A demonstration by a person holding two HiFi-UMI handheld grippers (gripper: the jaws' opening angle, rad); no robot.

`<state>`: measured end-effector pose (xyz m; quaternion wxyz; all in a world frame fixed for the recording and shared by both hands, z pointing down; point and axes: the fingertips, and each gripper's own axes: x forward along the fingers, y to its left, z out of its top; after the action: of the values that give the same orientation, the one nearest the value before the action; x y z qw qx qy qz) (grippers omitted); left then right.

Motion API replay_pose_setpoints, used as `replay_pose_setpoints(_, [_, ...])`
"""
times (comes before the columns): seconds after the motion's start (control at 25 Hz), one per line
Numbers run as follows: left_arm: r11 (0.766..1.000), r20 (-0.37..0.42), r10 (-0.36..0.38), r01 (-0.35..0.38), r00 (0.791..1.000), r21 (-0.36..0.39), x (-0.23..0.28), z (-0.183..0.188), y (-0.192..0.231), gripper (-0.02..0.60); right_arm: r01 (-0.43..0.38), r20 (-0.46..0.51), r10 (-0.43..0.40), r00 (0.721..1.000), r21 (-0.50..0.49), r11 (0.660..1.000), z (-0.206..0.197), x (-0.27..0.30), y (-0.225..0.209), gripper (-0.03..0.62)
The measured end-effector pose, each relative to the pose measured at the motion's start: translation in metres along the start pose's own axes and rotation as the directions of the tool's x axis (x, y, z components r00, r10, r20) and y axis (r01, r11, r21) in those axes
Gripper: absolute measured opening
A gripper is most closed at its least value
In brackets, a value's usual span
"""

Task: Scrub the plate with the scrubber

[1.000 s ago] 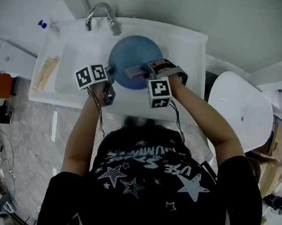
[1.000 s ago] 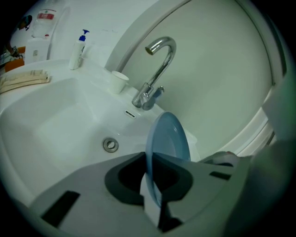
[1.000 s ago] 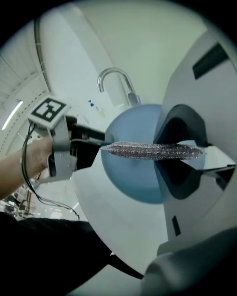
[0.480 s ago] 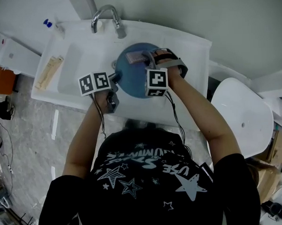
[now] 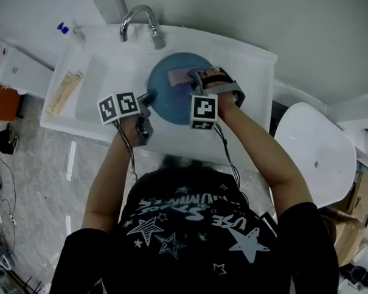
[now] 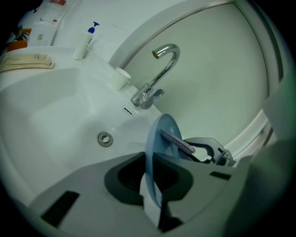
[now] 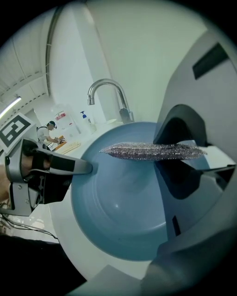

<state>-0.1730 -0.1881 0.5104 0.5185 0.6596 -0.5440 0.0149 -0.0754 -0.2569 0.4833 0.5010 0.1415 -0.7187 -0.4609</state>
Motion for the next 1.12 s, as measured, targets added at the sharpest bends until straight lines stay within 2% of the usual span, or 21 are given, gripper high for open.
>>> replay_pose_setpoints(0.32, [0.999,0.036,0.022,-0.021,0.999,-0.041,0.000,0.014,0.013,0.032,-0.071,-0.023,0.072,0.997,0.038,0.997,-0.009,-0.008,0.028,0.083])
replay_pose_setpoints(0.56, [0.997,0.079,0.058,-0.052,0.995,-0.065,0.001,0.037,0.024,0.032,-0.182,0.004,0.183,0.983,0.135,0.974,0.003,-0.016,0.062,0.083])
replay_pose_setpoints(0.8, [0.996,0.074,0.084,-0.085,0.994,0.010,-0.001,0.037,0.020,0.035,-0.270,0.071,0.262,0.963,0.156,0.950,0.026,-0.031,0.088,0.083])
replay_pose_setpoints(0.92, [0.993,0.068,0.101,-0.104,0.993,0.050,-0.001,0.032,0.018,0.034,-0.229,0.089,0.217,0.972,0.155,0.961,0.030,-0.035,0.077,0.083])
replay_pose_setpoints(1.12, [0.988,0.084,0.086,-0.096,0.993,0.120,-0.007,0.032,0.008,0.034,-0.025,0.146,0.016,0.989,0.065,0.998,0.045,-0.044,0.016,0.083])
